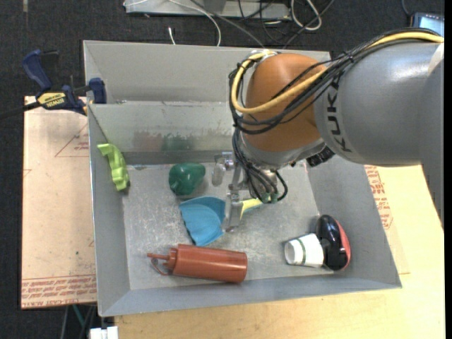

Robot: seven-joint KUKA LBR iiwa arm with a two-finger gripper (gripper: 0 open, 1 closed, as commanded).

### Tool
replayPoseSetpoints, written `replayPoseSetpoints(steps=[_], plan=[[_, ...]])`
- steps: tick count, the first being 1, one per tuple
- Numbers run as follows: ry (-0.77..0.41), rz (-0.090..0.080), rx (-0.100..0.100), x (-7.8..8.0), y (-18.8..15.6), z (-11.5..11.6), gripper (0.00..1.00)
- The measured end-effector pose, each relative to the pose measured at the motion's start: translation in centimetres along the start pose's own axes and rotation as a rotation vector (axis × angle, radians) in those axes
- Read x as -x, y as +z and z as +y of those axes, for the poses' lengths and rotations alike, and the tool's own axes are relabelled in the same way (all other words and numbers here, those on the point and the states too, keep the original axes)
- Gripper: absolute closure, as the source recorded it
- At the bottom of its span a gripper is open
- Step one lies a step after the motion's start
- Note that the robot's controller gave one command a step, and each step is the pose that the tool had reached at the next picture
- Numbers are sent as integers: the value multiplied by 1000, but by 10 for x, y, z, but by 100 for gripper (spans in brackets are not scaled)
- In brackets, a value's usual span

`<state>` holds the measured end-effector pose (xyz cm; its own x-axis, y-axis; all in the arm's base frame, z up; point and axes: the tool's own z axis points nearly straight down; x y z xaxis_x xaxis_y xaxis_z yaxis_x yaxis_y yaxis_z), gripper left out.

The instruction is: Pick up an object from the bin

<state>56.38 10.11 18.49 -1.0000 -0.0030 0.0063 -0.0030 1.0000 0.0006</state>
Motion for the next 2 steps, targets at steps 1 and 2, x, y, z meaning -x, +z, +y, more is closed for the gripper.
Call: replayPoseSetpoints(steps=[1, 2], plan=[[4, -7, 1, 2, -4, -1, 0], [-110, -3, 0, 36, 118, -61, 0]])
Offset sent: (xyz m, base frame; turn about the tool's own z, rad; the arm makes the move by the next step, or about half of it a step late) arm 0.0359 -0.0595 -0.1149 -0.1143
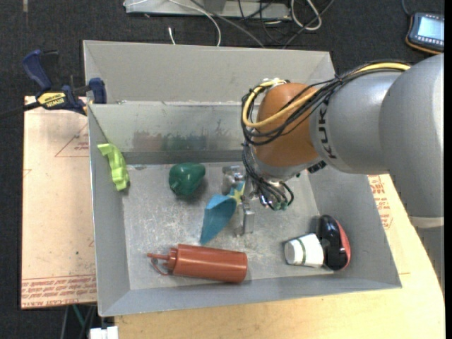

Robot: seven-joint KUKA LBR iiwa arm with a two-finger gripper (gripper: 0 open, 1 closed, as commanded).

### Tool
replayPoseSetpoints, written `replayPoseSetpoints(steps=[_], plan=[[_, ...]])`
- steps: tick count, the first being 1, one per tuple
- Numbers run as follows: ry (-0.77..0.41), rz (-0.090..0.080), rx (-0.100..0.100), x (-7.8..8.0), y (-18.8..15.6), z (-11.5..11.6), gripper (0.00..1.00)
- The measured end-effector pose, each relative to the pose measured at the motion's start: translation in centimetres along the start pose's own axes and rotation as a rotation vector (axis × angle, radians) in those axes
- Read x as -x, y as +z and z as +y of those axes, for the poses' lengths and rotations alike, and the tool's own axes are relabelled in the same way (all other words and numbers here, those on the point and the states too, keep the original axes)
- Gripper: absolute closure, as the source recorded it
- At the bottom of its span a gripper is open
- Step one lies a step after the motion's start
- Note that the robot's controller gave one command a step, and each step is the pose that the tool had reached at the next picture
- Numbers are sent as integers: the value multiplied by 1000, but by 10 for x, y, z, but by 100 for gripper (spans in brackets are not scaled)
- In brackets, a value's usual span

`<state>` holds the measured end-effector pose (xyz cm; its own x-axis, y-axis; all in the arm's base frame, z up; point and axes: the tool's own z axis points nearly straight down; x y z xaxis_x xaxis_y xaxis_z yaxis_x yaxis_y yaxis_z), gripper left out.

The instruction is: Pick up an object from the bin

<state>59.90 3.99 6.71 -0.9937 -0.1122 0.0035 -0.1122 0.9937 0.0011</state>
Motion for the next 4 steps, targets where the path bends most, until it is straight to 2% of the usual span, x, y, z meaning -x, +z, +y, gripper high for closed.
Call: replayPoseSetpoints(steps=[1, 2, 3, 4], plan=[[103, -11, 3, 2, -3, -5, 0], [-55, -8, 3, 2, -3, 33, 0], [0, -11, 4, 2, -3, 29, 0], [-48, -10, 4, 4, -5, 33, 100]])
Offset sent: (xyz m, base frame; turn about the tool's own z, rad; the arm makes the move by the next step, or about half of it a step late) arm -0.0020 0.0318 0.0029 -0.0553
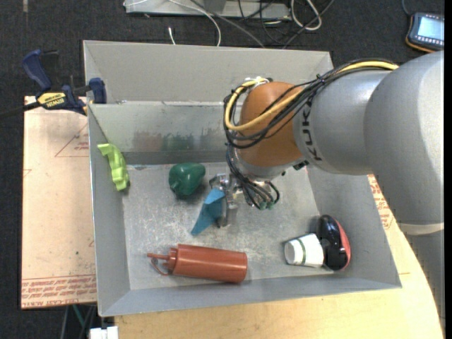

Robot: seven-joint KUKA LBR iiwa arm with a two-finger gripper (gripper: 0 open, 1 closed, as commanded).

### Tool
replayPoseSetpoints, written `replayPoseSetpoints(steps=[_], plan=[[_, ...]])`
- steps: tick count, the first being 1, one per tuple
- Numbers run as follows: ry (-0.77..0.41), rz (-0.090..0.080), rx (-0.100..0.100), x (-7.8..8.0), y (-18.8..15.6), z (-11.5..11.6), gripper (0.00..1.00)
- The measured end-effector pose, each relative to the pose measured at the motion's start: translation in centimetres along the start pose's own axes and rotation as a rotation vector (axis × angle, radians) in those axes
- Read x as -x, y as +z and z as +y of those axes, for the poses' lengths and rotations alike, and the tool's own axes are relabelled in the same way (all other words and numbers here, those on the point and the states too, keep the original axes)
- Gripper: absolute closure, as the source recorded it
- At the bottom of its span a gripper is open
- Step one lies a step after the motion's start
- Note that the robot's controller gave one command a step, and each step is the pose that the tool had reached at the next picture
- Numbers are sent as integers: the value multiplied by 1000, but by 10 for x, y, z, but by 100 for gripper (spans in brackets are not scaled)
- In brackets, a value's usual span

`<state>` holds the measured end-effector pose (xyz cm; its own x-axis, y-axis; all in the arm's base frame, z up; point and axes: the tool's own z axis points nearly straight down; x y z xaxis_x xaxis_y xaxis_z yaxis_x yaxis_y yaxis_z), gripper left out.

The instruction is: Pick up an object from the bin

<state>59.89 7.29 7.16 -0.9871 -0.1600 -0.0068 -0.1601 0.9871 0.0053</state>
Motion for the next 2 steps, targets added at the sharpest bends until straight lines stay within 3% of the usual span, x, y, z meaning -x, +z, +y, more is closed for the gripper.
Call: replayPoseSetpoints(steps=[1, 2], plan=[[0, 0, 0, 0, 0, 0, 100], [0, 12, 0, -4, -23, 1, 100]])
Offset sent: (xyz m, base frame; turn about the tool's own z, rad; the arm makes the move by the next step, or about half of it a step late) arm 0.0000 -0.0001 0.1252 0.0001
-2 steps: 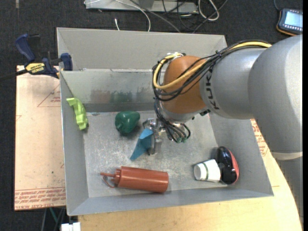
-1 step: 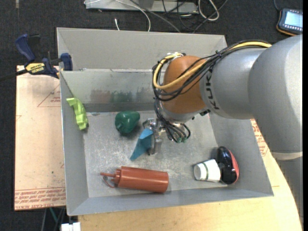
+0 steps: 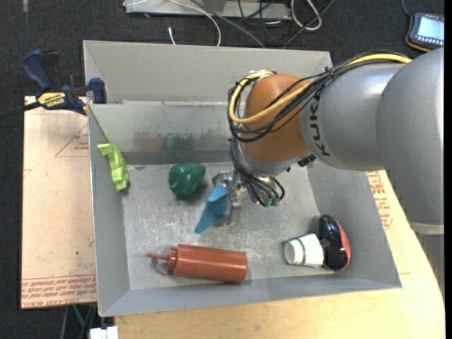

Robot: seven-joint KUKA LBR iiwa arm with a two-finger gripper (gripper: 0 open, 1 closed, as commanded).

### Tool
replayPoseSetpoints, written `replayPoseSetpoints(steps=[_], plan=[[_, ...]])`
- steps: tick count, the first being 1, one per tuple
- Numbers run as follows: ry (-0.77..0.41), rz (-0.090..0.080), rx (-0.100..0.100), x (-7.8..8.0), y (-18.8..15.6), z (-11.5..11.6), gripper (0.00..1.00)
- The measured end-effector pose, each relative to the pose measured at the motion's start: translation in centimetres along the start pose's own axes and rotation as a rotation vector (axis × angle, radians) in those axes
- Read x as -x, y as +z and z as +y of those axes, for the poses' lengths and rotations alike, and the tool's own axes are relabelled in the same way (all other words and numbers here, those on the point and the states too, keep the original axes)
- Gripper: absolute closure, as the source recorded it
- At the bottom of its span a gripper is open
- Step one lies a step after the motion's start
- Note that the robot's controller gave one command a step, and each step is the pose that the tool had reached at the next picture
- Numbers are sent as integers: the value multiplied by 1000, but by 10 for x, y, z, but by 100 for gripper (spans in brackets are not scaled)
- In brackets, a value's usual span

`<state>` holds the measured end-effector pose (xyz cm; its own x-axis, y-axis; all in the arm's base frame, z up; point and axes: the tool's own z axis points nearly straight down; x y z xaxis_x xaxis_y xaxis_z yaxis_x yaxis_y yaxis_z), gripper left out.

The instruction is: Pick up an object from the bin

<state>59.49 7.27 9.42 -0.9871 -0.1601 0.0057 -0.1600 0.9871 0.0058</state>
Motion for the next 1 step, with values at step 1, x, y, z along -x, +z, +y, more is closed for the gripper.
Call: replayPoseSetpoints(steps=[1], plan=[[-1, -8, -1, 2, -40, 0, 100]])
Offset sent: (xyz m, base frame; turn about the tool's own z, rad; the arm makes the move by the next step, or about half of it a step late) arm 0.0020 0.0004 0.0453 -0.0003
